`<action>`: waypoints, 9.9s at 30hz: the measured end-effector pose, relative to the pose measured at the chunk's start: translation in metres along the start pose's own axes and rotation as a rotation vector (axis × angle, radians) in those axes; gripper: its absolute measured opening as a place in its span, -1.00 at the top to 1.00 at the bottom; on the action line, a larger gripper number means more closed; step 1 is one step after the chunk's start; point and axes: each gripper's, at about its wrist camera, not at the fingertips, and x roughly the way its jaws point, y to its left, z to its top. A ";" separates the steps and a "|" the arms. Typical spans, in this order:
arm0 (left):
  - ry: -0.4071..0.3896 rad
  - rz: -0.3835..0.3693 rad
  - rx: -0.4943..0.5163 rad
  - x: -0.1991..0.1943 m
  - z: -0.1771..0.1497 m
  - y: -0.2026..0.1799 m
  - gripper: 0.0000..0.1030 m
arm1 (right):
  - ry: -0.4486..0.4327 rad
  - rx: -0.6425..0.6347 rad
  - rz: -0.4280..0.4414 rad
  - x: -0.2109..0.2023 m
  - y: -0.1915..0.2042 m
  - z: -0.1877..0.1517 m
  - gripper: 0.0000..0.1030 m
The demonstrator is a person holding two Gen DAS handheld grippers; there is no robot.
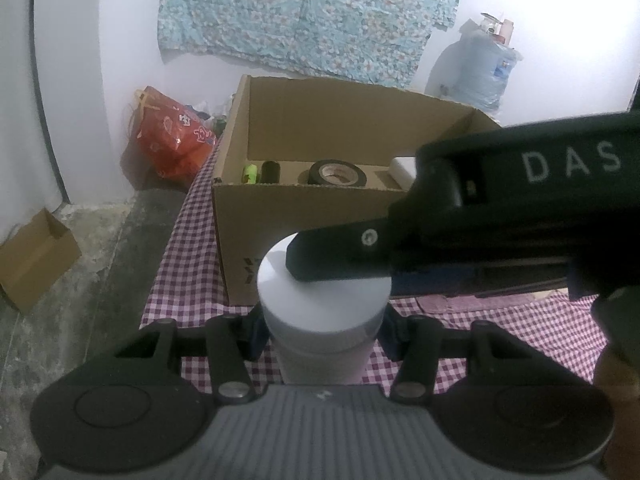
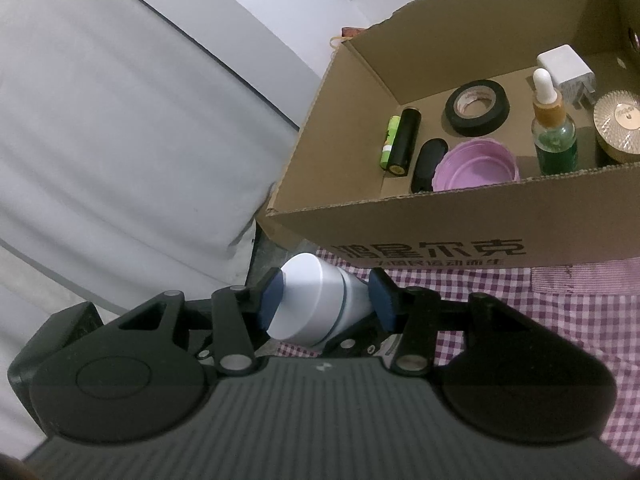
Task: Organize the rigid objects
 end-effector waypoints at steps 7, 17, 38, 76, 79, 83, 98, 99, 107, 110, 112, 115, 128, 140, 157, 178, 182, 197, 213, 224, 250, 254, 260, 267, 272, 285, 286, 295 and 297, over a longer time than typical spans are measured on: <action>-0.001 0.007 0.005 0.000 -0.001 -0.004 -0.05 | -0.002 0.006 0.003 -0.001 -0.001 -0.001 0.08; -0.001 0.008 0.005 -0.001 0.000 -0.004 -0.05 | -0.001 0.008 0.002 -0.001 -0.002 -0.002 0.08; -0.102 0.057 0.054 -0.047 0.007 -0.022 -0.05 | -0.054 -0.040 0.065 -0.030 0.018 -0.003 0.06; 0.049 -0.269 0.161 0.134 0.157 -0.148 -0.05 | -0.249 -0.015 -0.155 -0.102 -0.137 0.168 -0.01; 0.071 -0.262 0.164 0.144 0.152 -0.148 -0.05 | -0.232 -0.005 -0.161 -0.091 -0.150 0.169 -0.01; 0.075 -0.262 0.174 0.149 0.149 -0.149 -0.05 | -0.222 -0.002 -0.171 -0.079 -0.156 0.168 -0.03; 0.025 -0.261 0.168 0.148 0.153 -0.151 -0.05 | -0.252 -0.050 -0.195 -0.086 -0.152 0.170 -0.08; 0.021 -0.260 0.165 0.149 0.153 -0.151 -0.05 | -0.255 -0.052 -0.195 -0.085 -0.152 0.172 -0.08; 0.042 -0.237 0.170 0.164 0.152 -0.150 -0.05 | -0.241 -0.044 -0.204 -0.076 -0.157 0.176 -0.08; 0.076 -0.231 0.169 0.169 0.152 -0.150 -0.05 | -0.227 -0.032 -0.204 -0.072 -0.163 0.175 -0.08; 0.103 -0.224 0.173 0.174 0.153 -0.150 -0.05 | -0.223 -0.028 -0.204 -0.070 -0.165 0.174 -0.07; 0.110 -0.214 0.182 0.175 0.154 -0.149 -0.08 | -0.220 -0.028 -0.206 -0.069 -0.166 0.174 -0.08; 0.048 -0.194 0.209 0.147 0.160 -0.148 -0.58 | -0.258 0.002 -0.220 -0.087 -0.159 0.168 -0.11; -0.060 -0.241 0.187 0.063 0.155 -0.126 -0.84 | -0.382 -0.010 -0.192 -0.152 -0.115 0.140 -0.24; -0.136 0.098 0.056 -0.023 0.066 -0.049 -1.00 | -0.503 -0.147 -0.447 -0.205 -0.038 0.003 -0.97; -0.122 0.164 0.073 -0.002 0.045 -0.036 -1.00 | -0.366 -0.213 -0.736 -0.104 -0.006 -0.008 -0.97; -0.127 0.189 0.078 -0.001 0.047 -0.034 -1.00 | -0.344 -0.213 -0.739 -0.094 -0.008 -0.001 -0.97; -0.068 0.218 0.061 0.013 0.048 -0.029 -0.99 | -0.284 -0.174 -0.729 -0.076 -0.028 0.010 -0.97; -0.047 0.214 0.051 0.011 0.045 -0.027 -0.95 | -0.273 -0.178 -0.730 -0.077 -0.028 0.009 -0.97; -0.053 0.216 0.050 0.006 0.046 -0.028 -0.95 | -0.281 -0.183 -0.729 -0.081 -0.026 0.008 -0.97; -0.057 0.219 0.050 0.004 0.046 -0.030 -0.94 | -0.285 -0.179 -0.734 -0.083 -0.020 0.005 -0.97; -0.058 0.220 0.051 0.003 0.046 -0.031 -0.94 | -0.286 -0.175 -0.734 -0.083 -0.020 0.003 -0.97; -0.058 0.221 0.049 0.003 0.046 -0.032 -0.93 | -0.285 -0.175 -0.733 -0.083 -0.021 0.004 -0.97; -0.058 0.221 0.050 0.003 0.046 -0.032 -0.93 | -0.285 -0.175 -0.734 -0.083 -0.021 0.004 -0.97; -0.059 0.220 0.048 0.002 0.046 -0.032 -0.93 | -0.284 -0.172 -0.734 -0.083 -0.022 0.003 -0.97; -0.060 0.220 0.050 0.001 0.045 -0.033 -0.92 | -0.284 -0.173 -0.733 -0.083 -0.022 0.003 -0.97; -0.060 0.220 0.050 0.002 0.045 -0.033 -0.92 | -0.284 -0.173 -0.733 -0.083 -0.022 0.004 -0.97; -0.062 0.221 0.049 0.001 0.045 -0.033 -0.92 | -0.284 -0.172 -0.735 -0.083 -0.022 0.003 -0.97; -0.062 0.221 0.050 0.001 0.045 -0.033 -0.92 | -0.284 -0.173 -0.735 -0.084 -0.022 0.003 -0.97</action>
